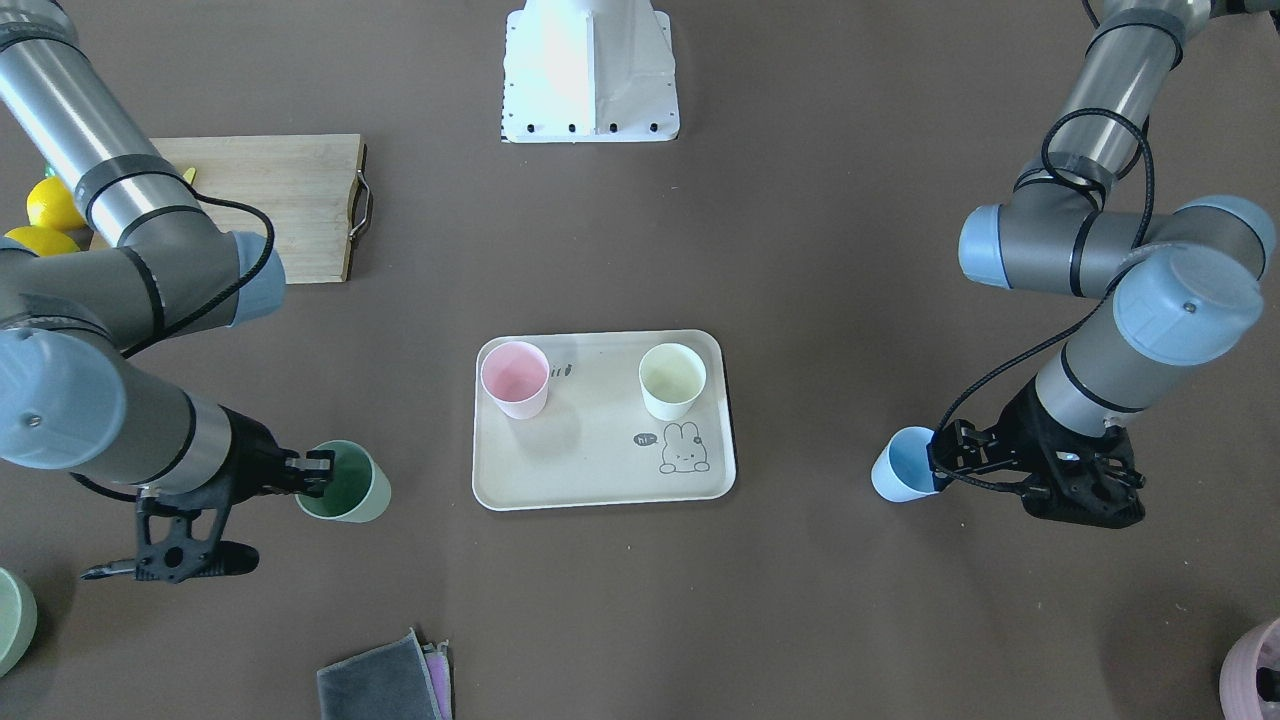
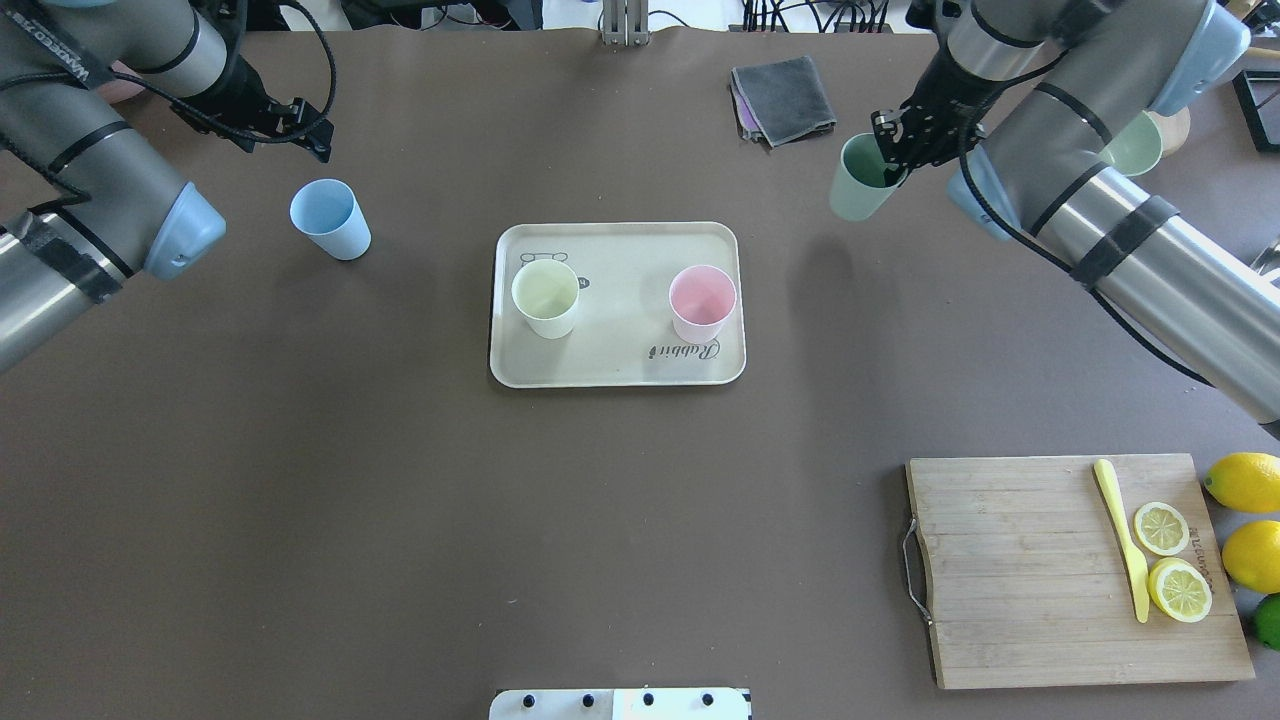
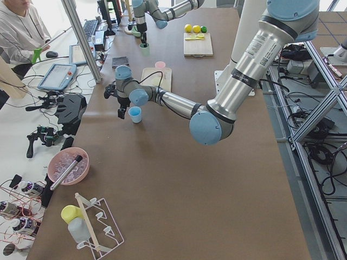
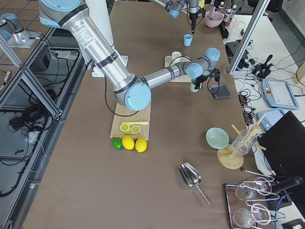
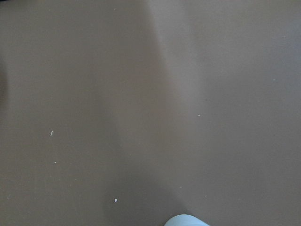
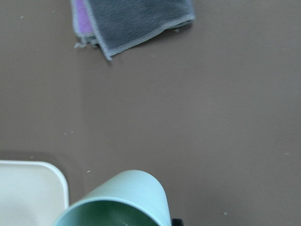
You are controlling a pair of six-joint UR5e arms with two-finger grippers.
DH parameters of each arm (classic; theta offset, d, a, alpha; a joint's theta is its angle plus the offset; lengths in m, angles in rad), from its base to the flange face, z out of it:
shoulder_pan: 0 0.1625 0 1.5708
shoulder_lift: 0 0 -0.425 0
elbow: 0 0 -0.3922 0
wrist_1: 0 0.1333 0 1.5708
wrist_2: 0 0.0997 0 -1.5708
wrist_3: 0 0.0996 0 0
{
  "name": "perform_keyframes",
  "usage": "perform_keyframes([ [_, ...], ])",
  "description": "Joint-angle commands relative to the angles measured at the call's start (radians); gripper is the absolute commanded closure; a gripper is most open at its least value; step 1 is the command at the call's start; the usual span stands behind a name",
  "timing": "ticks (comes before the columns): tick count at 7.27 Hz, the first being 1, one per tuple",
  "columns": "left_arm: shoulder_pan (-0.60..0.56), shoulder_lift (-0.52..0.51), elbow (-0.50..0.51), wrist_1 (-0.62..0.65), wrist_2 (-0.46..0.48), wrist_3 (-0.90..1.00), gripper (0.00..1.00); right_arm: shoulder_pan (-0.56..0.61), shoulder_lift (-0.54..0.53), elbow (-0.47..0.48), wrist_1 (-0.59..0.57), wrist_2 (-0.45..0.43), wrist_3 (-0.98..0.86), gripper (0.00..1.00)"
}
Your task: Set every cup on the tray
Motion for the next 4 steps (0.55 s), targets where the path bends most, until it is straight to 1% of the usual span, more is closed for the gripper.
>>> perform_keyframes([
  [1, 0.040, 0.024, 0.007, -0.019, 0.006, -0.005, 0.02, -0.087, 0.058, 0.000, 0.004, -0.047, 0.088, 1.00],
  [2, 0.051, 0.030, 0.005, -0.019, 0.006, -0.005, 0.02, -0.101, 0.066, 0.000, 0.004, -0.059, 0.110, 1.00],
  [3, 0.056, 0.036, 0.008, -0.021, 0.006, -0.002, 0.30, -0.110, 0.081, -0.006, 0.003, -0.070, 0.118, 1.00],
  [4, 0.057, 0.035, 0.008, -0.019, 0.006, 0.005, 0.99, -0.119, 0.091, -0.009, 0.003, -0.097, 0.133, 1.00],
])
